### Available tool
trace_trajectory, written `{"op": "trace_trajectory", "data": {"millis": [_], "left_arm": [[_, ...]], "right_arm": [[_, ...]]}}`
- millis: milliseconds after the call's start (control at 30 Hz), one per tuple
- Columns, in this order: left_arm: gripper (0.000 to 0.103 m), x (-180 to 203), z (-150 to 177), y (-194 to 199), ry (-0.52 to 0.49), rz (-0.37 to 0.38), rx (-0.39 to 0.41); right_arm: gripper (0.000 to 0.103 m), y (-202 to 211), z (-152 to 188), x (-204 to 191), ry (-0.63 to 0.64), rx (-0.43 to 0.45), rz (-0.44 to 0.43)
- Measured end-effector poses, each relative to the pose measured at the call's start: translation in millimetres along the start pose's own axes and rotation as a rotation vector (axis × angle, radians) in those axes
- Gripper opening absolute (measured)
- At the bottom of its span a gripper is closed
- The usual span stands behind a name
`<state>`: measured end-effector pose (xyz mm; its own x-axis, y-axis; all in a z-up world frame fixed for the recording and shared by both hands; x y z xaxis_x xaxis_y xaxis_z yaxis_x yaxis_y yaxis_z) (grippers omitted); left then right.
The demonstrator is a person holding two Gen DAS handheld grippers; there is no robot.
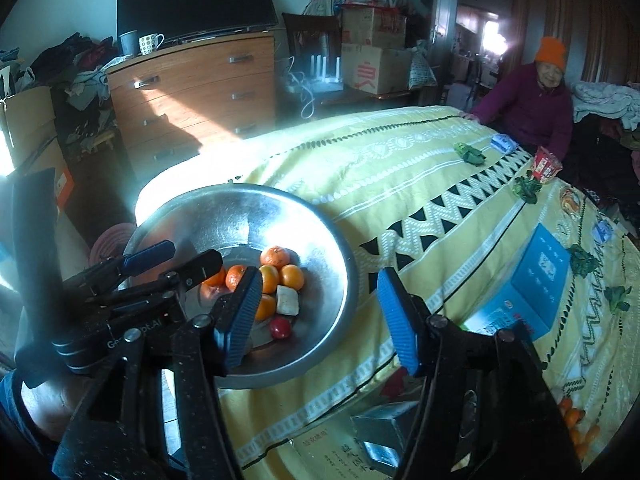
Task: Organize fruits
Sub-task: 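Move both grippers back over the fruit pile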
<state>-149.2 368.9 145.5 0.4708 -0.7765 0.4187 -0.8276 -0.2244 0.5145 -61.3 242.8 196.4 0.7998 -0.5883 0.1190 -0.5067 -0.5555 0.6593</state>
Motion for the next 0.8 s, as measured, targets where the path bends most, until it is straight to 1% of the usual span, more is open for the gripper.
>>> {"op": "trace_trajectory", "data": {"millis": [67,133,167,233,300,400,467,500,567,633,667,767,800], "left_arm": [[0.072,19.2,-0.8,6.4,-0.026,0.030,0.010],[0.072,43.5,1.2,13.5,-0.062,0.079,0.020],[0.072,59.7,3.2,16.6,-0.093,0.109,0.023],[0.072,95.8,13.3,18.6,-0.162,0.175,0.015],[0.072,138.6,29.0,15.6,-0.223,0.257,-0.017],[0.072,206.9,64.1,8.7,-0.311,0.382,-0.081],[0.072,245.6,92.8,-0.1,-0.353,0.454,-0.145],[0.072,262.5,109.5,-6.9,-0.376,0.476,-0.182],[0.072,286.5,141.7,-21.5,-0.402,0.503,-0.253],[0.072,301.5,171.2,-39.6,-0.413,0.510,-0.331],[0.072,305.7,182.9,-47.5,-0.418,0.509,-0.361],[0.071,311.5,207.9,-70.2,-0.420,0.488,-0.423],[0.071,311.3,213.8,-75.7,-0.420,0.478,-0.436]], "right_arm": [[0.063,14.5,5.4,12.5,-0.017,0.028,0.012],[0.064,33.4,21.0,26.4,-0.036,0.066,0.018],[0.064,41.9,32.5,35.1,-0.047,0.077,0.030],[0.064,57.3,68.6,60.7,-0.090,0.070,0.071],[0.064,66.0,110.1,90.7,-0.155,0.032,0.107],[0.062,75.1,183.9,141.4,-0.267,-0.057,0.160],[0.050,78.4,231.0,176.1,-0.375,-0.131,0.182],[0.044,80.3,252.8,192.4,-0.438,-0.159,0.185],[0.043,83.2,284.7,222.0,-0.531,-0.184,0.205],[0.043,80.5,298.5,240.8,-0.583,-0.188,0.196],[0.043,77.6,299.3,246.2,-0.596,-0.186,0.181],[0.044,56.4,291.4,261.9,-0.636,-0.166,0.095],[0.044,48.2,286.8,266.7,-0.631,-0.158,0.082]]}}
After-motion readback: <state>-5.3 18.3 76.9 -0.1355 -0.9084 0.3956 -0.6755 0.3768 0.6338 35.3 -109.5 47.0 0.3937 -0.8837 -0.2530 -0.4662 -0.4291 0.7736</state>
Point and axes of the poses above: each gripper's, at about its wrist camera, not at the fingertips, and y roughly against the way its jaws point, x to its right, z to its underside, the point moved 6 cm from there along -y, roughly the way its jaws point, and after that the axes turned 6 degrees about z, right-handed, at the moved point
